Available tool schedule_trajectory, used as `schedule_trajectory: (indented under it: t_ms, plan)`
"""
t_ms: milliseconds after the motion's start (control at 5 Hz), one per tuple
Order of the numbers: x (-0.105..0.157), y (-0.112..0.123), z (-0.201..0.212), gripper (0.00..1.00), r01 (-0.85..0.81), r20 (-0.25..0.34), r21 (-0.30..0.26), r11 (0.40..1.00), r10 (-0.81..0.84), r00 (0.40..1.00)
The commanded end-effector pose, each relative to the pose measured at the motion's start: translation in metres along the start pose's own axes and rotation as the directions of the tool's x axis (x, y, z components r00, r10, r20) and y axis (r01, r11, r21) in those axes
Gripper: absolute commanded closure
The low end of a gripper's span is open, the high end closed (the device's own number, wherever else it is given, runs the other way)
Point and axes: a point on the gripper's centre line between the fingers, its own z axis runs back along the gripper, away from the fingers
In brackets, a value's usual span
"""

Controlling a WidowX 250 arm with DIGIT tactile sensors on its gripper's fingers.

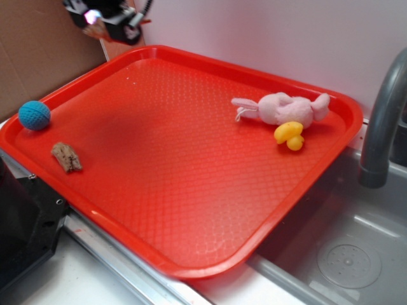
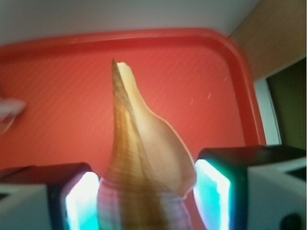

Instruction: Grab the shell.

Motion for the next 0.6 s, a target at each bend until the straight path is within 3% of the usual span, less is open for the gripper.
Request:
schedule_trajectory:
  t_ms: [0, 200, 400]
  plan:
    - [0.015, 0.009, 0.077, 1.00, 0.200, 0.009, -0.041, 0.979, -0.199, 0.980]
    - [0.020, 0.019, 0.086, 1.00, 0.179, -0.101, -0.053, 0.982, -0.183, 0.978]
    - [0.018, 0.029, 0.088, 1.00, 0.134, -0.108, -0.053, 0.990, -0.139, 0.984]
